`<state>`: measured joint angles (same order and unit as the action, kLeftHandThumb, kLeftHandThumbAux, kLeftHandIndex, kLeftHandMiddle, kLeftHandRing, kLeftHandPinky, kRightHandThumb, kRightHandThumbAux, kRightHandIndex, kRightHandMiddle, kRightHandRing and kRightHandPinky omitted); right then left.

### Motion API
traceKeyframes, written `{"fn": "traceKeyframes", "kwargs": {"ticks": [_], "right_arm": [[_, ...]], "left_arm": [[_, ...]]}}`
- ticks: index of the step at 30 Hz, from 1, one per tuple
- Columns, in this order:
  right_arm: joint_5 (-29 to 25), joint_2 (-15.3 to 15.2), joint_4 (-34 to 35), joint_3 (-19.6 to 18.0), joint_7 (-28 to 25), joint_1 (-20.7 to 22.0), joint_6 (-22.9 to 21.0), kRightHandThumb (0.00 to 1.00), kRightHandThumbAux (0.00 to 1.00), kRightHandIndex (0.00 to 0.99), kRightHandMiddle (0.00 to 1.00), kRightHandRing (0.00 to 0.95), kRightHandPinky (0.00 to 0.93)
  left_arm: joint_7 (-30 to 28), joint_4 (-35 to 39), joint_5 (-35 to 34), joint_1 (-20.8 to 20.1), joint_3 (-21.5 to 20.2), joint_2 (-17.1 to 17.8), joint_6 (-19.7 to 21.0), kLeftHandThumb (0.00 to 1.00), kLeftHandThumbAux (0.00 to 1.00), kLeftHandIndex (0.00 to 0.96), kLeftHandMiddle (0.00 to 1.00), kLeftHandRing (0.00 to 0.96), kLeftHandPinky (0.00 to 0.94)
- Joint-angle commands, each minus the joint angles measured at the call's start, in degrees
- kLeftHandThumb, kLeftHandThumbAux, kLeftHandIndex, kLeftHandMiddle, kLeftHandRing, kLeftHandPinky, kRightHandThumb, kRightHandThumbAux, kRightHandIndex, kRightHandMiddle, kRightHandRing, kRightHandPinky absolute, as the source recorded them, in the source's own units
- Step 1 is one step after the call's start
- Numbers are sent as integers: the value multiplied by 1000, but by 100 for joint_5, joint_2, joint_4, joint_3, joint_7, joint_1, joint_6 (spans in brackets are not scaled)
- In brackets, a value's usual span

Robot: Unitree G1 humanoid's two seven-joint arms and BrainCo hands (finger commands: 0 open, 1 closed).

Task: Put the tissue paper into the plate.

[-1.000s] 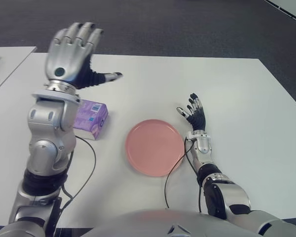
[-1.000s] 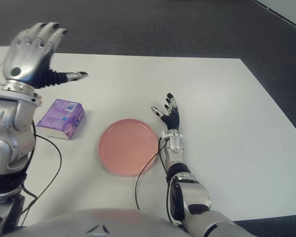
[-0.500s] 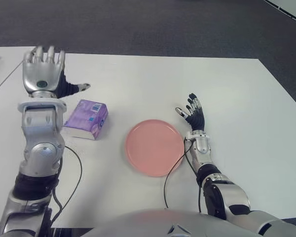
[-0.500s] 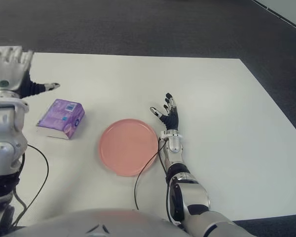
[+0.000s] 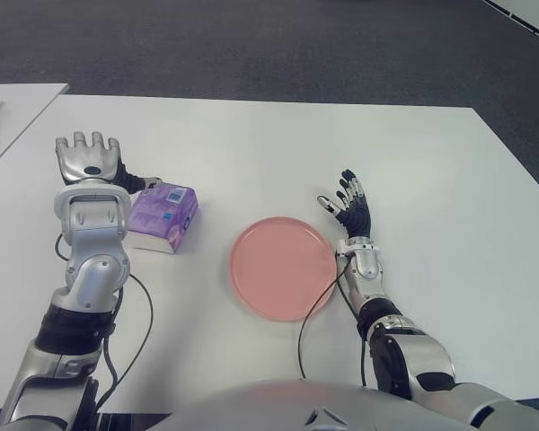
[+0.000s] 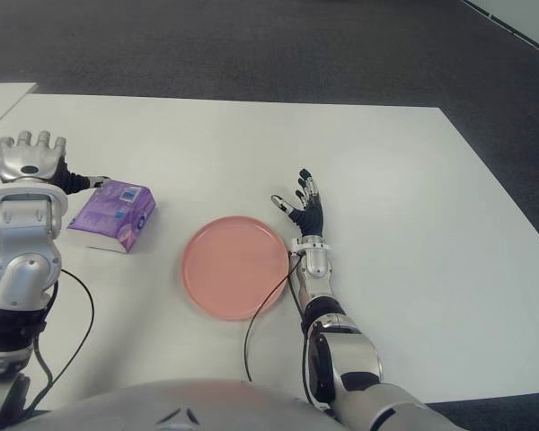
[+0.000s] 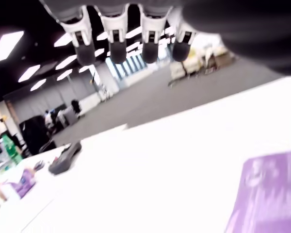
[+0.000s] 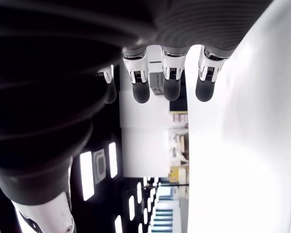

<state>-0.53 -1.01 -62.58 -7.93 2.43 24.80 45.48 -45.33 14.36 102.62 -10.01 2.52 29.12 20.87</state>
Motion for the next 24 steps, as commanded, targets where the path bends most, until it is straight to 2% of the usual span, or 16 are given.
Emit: {"fn": "traceKeyframes", "kwargs": {"ticks": [1,5,8,10,19,24], "right_arm": [[-49,61,-200,-41,-14,-345,-91,80,783,6,0,0,18],[-53,57,-190,-44,-22,-349,-90,80,783,6,0,0,18],[-55,55,-182,-45,-26,-353,-89,80,783,6,0,0,18],[-55,56,-177,-45,-27,-357,-87,80,783,6,0,0,18],[-63,48,-175,-50,-39,-358,-90,80,783,6,0,0,18],[-66,45,-175,-52,-43,-359,-90,80,783,6,0,0,18]], "left_arm": [[-314,-161,248,-56,124,-27,4,0,136,0,0,0,0],[-400,-185,384,12,201,-127,65,0,133,0,0,0,0],[-583,228,548,368,280,-285,69,0,137,0,0,0,0],[-726,407,573,452,285,-326,8,0,145,0,0,0,0],[-1031,611,455,417,236,-364,-240,0,168,0,0,0,0],[-939,663,378,420,207,-431,-244,0,170,0,0,0,0]]}}
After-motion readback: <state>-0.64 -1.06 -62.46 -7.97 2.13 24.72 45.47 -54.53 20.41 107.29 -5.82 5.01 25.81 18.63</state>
